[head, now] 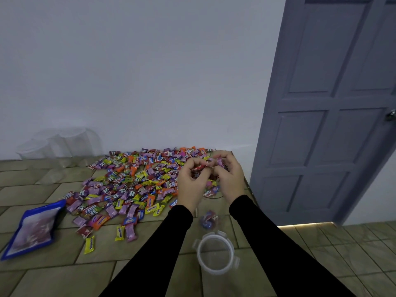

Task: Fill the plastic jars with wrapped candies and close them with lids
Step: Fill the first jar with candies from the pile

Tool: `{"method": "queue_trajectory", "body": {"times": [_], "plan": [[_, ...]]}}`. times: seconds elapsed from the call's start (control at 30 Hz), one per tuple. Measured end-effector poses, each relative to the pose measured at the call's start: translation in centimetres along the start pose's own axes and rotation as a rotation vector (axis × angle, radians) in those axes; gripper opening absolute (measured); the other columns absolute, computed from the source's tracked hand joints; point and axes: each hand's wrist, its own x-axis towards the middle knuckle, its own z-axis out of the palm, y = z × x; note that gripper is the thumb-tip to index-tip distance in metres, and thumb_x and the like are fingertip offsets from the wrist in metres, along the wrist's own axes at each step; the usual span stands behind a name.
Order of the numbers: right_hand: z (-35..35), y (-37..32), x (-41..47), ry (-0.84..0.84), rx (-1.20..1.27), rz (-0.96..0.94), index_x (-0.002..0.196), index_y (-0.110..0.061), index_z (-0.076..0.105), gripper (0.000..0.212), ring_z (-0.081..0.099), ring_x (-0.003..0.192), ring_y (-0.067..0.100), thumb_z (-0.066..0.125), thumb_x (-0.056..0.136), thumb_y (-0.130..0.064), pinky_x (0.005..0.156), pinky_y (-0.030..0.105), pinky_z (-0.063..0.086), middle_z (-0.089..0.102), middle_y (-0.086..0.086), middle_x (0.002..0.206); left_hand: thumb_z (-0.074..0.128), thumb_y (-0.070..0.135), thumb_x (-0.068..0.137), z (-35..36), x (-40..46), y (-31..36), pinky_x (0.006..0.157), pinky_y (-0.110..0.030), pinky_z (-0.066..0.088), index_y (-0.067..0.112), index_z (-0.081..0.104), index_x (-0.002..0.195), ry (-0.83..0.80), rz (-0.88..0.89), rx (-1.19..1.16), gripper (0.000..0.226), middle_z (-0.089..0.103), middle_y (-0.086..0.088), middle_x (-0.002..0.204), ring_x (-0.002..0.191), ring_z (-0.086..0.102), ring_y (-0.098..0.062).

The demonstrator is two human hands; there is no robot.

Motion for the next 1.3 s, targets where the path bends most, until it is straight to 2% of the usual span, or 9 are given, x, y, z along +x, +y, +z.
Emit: {"method": "queue_trajectory", "body": {"times": [0.13, 0.4, 0.6, 0.73, 0.83, 0.93, 1.03, 1.13, 1.3], "plan": [[-0.3, 0.1, -0.1, -0.026, 0.030, -0.031, 0.089, 0.003, 0.064, 0.029, 0.064, 0.076, 0.016, 0.048, 0.067, -0.006, 0.060, 0.026, 0.050, 0.066, 0.005, 0.081, 0.060, 0.015, 0.080, -0.2, 0.0, 0.0, 0.067, -0.041, 0.054, -0.001, 0.061, 0.089, 0.014, 0.032, 0.002, 0.018, 0.064, -0.022, 0.086, 0.076, 0.061, -0.037], [-0.3, 0.4, 0.0, -0.018, 0.110, -0.019, 0.093, 0.010, 0.067, 0.033, 0.067, 0.069, 0.018, 0.051, 0.075, -0.012, 0.060, 0.026, 0.053, 0.069, 0.016, 0.079, 0.060, 0.023, 0.078, -0.4, 0.3, 0.0, 0.069, -0.033, 0.052, -0.005, 0.061, 0.085, -0.033, 0.036, -0.077, 0.029, 0.063, -0.011, 0.079, 0.074, 0.061, -0.017], [-0.7, 0.3, 0.2, 0.002, 0.083, -0.056, 0.085, -0.004, 0.068, 0.021, 0.062, 0.064, 0.016, 0.051, 0.076, -0.014, 0.061, 0.022, 0.051, 0.068, 0.015, 0.079, 0.057, 0.016, 0.081, -0.8, 0.6, -0.1, 0.075, -0.028, 0.054, -0.006, 0.062, 0.086, -0.108, 0.035, -0.095, 0.023, 0.066, -0.012, 0.084, 0.082, 0.064, -0.020], [-1.4, -0.2, 1.2, 0.031, 0.013, -0.092, 0.079, -0.010, 0.068, 0.016, 0.061, 0.059, 0.012, 0.052, 0.081, -0.012, 0.057, 0.018, 0.048, 0.068, 0.006, 0.071, 0.062, 0.025, 0.085, -1.3, 1.7, 0.1, 0.082, -0.045, 0.051, 0.001, 0.063, 0.082, -0.167, -0.033, -0.115, 0.025, 0.062, -0.011, 0.081, 0.082, 0.061, -0.024], [-1.6, -0.2, 2.7, 0.111, -0.043, 0.008, 0.077, -0.010, 0.068, 0.024, 0.058, 0.055, 0.009, 0.049, 0.092, -0.005, 0.052, 0.017, 0.044, 0.066, 0.001, 0.065, 0.054, 0.024, 0.096, -1.7, 3.0, 0.4, 0.087, -0.042, 0.050, 0.002, 0.065, 0.086, -0.142, -0.080, -0.005, 0.027, 0.062, -0.002, 0.080, 0.081, 0.059, -0.016], [-1.6, 0.4, 4.2, 0.121, -0.101, 0.186, 0.081, -0.012, 0.067, 0.027, 0.055, 0.061, 0.015, 0.044, 0.096, -0.014, 0.051, 0.020, 0.041, 0.067, 0.005, 0.075, 0.048, 0.029, 0.099, -2.4, 4.8, 0.0, 0.085, -0.038, 0.049, 0.012, 0.065, 0.087, -0.139, -0.126, 0.083, 0.028, 0.063, 0.000, 0.086, 0.083, 0.058, -0.015], [-1.4, 1.3, 5.2, 0.071, -0.197, 0.289, 0.091, -0.012, 0.066, 0.028, 0.055, 0.065, 0.017, 0.041, 0.099, -0.022, 0.055, 0.023, 0.040, 0.067, 0.006, 0.084, 0.047, 0.031, 0.100, -3.3, 6.6, -1.2, 0.070, -0.030, 0.043, 0.019, 0.060, 0.085, -0.223, -0.129, 0.224, 0.023, 0.053, 0.006, 0.075, 0.068, 0.049, -0.008], [-1.2, 2.4, 6.0, 0.037, -0.280, 0.338, 0.097, -0.011, 0.065, 0.026, 0.055, 0.069, 0.016, 0.041, 0.099, -0.021, 0.056, 0.022, 0.039, 0.065, 0.006, 0.092, 0.049, 0.031, 0.099, -3.8, 7.8, -3.0, 0.069, -0.022, 0.037, 0.018, 0.053, 0.080, -0.283, -0.124, 0.331, 0.023, 0.043, 0.009, 0.067, 0.058, 0.041, -0.001], [-1.5, 4.2, 8.0, -0.027, -0.431, 0.374, 0.108, -0.004, 0.065, 0.023, 0.049, 0.064, 0.009, 0.045, 0.098, -0.012, 0.040, 0.004, 0.033, 0.059, 0.008, 0.090, 0.053, 0.024, 0.097, -3.7, 10.2, -6.2, 0.081, -0.027, 0.037, 0.013, 0.060, 0.095, -0.368, -0.077, 0.592, 0.014, 0.057, 0.000, 0.096, 0.089, 0.050, -0.013]]}}
